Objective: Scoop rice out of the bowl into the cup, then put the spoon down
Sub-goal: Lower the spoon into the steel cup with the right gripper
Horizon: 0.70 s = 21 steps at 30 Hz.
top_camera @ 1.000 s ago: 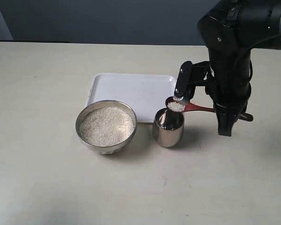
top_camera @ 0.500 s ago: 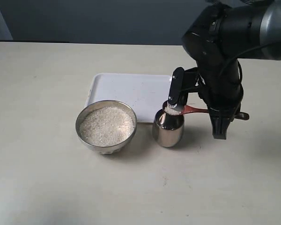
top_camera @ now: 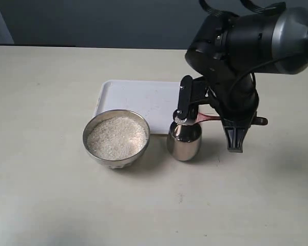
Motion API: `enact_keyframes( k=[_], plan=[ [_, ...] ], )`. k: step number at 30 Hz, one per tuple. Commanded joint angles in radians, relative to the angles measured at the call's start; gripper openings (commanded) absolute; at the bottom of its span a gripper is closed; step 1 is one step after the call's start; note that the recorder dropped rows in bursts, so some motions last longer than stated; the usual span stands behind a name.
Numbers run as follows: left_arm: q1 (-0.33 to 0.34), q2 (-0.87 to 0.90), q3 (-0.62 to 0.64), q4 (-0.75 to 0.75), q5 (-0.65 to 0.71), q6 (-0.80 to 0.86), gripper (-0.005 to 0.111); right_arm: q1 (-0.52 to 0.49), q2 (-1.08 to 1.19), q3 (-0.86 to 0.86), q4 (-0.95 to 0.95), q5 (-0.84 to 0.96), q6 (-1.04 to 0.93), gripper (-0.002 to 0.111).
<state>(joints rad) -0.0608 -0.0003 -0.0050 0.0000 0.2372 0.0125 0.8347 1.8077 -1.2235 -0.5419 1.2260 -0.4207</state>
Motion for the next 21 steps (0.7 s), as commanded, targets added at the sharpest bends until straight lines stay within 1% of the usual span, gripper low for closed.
enact_keyframes(
  k=[1,21],
  plan=[
    [-0.003,0.000,0.005,0.000,-0.005,-0.003,0.001,0.015,0.001,0.002,-0.039,-0.005,0.026,-0.001],
    [-0.003,0.000,0.005,0.000,-0.005,-0.003,0.001,0.015,0.001,0.015,-0.063,-0.005,0.055,-0.001]
  ],
)
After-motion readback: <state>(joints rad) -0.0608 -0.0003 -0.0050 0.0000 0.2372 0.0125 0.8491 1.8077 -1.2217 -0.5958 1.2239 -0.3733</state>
